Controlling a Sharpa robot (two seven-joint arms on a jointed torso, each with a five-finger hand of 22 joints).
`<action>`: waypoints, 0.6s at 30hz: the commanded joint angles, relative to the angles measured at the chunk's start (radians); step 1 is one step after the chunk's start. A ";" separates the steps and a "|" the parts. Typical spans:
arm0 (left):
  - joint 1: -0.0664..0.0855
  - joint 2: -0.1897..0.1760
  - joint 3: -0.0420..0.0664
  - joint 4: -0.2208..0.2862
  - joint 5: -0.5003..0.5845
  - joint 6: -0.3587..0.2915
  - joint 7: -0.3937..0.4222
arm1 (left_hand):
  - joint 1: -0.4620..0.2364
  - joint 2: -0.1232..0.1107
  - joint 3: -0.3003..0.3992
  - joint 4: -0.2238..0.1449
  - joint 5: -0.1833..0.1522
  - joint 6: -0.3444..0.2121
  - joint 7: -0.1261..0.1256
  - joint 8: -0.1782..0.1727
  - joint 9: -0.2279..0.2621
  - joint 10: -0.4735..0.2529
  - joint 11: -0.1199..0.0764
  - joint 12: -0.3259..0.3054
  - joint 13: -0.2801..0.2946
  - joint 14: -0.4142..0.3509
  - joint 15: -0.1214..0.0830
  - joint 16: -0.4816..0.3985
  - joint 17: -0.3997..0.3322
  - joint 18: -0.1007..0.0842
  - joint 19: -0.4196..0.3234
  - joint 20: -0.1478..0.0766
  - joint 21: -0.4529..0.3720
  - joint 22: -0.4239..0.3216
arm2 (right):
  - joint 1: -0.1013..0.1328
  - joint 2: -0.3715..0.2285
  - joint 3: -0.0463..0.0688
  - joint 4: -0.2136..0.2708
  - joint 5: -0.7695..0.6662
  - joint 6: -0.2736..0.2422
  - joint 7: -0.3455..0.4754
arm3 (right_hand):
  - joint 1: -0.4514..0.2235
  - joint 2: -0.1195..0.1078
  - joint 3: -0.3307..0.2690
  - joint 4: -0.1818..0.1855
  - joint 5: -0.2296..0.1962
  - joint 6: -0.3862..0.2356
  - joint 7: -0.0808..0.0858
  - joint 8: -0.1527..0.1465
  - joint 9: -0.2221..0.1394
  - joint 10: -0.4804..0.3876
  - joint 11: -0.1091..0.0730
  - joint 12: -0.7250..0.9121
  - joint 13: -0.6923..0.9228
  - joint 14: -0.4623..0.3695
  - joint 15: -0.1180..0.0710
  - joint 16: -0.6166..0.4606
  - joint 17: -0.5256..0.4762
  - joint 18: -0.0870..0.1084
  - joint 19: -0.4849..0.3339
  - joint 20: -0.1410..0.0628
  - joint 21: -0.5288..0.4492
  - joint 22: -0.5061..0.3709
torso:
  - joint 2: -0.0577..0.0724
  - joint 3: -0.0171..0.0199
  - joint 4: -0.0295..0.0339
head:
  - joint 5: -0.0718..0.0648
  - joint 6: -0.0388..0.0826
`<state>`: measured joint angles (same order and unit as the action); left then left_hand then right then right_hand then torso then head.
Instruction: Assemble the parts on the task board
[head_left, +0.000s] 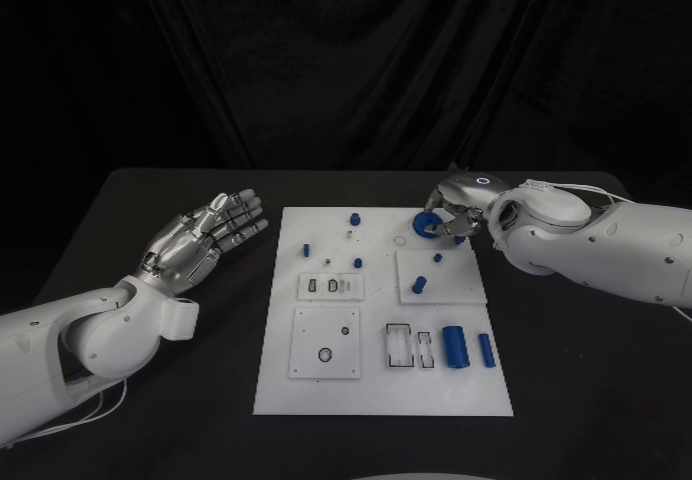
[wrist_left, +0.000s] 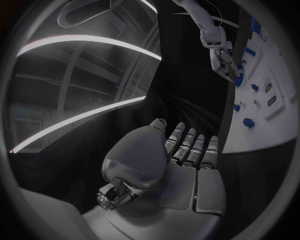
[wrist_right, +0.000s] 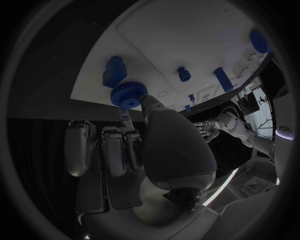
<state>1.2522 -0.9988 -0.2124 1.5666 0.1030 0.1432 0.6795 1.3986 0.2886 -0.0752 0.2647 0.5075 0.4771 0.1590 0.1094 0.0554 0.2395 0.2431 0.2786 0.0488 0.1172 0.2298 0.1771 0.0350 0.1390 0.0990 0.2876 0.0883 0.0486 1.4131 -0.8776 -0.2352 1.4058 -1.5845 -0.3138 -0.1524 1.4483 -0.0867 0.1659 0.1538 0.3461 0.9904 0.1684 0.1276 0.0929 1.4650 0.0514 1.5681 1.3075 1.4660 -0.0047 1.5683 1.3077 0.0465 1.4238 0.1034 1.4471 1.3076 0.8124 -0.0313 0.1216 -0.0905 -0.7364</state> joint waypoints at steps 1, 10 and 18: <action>-0.002 0.000 0.001 0.001 0.004 0.018 0.178 | 0.008 -0.001 0.008 0.000 0.004 0.000 0.019 0.002 0.000 -0.003 0.005 0.002 0.001 0.001 0.007 0.004 0.001 -0.014 0.004 0.004 0.003 0.001 | -0.009 -0.002 -0.006 0.003 -0.006 0.008 -0.015 | 0.012 0.011 0.015 -0.026 0.008 0.074 -0.063 0.090 0.096 0.106 -0.014 0.003 0.263 0.105 -0.015 0.002 0.263 0.005 0.000 -0.010 -0.003 0.111 | 0.000 -0.0002 -0.0009 | 0.002 0.002; -0.002 -0.005 0.001 0.004 0.004 0.015 0.174 | 0.009 -0.001 0.011 0.000 0.004 0.002 0.019 0.002 0.000 -0.002 0.005 0.004 0.001 0.003 0.007 0.007 0.002 -0.014 0.006 0.004 0.005 0.001 | 0.019 -0.003 -0.005 0.073 -0.006 -0.011 -0.003 | 0.005 0.016 0.014 -0.036 0.012 0.059 -0.069 0.125 0.140 0.106 -0.020 0.003 0.263 0.105 -0.022 0.002 0.263 0.005 0.002 -0.018 -0.003 0.114 | 0.000 -0.0010 0.0004 | 0.004 0.006; -0.002 -0.003 0.001 0.005 0.004 0.014 0.169 | 0.010 -0.001 0.018 -0.001 0.005 0.006 0.020 0.003 0.001 0.000 0.007 0.006 0.001 0.006 0.010 0.012 0.002 -0.016 0.008 0.005 0.007 0.002 | 0.046 0.055 -0.005 0.112 -0.006 -0.012 0.022 | -0.001 0.019 0.013 -0.039 0.002 0.043 -0.071 0.145 0.170 0.106 -0.023 0.003 0.263 0.105 -0.025 0.002 0.263 0.001 0.014 -0.021 0.005 0.126 | 0.000 -0.0024 0.0018 | -0.005 0.012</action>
<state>1.2517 -1.0030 -0.2123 1.5685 0.1034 0.1448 0.6795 1.3986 0.2886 -0.0639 0.2649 0.5075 0.4771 0.1590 0.1094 0.0553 0.2395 0.2431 0.2786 0.0486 0.1203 0.2345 0.1847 0.0362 0.1390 0.1027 0.2914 0.0883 0.0497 1.4579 -0.8272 -0.2401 1.5144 -1.5851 -0.3249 -0.1439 1.4538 -0.0716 0.1800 0.1156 0.3513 0.9809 0.1589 0.1585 0.0923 1.4648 0.0353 1.5681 1.3073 1.4648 -0.0235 1.5683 1.3076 0.0467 1.4316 0.0854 1.4471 1.3075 0.8126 -0.0325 0.1217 -0.0918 -0.7268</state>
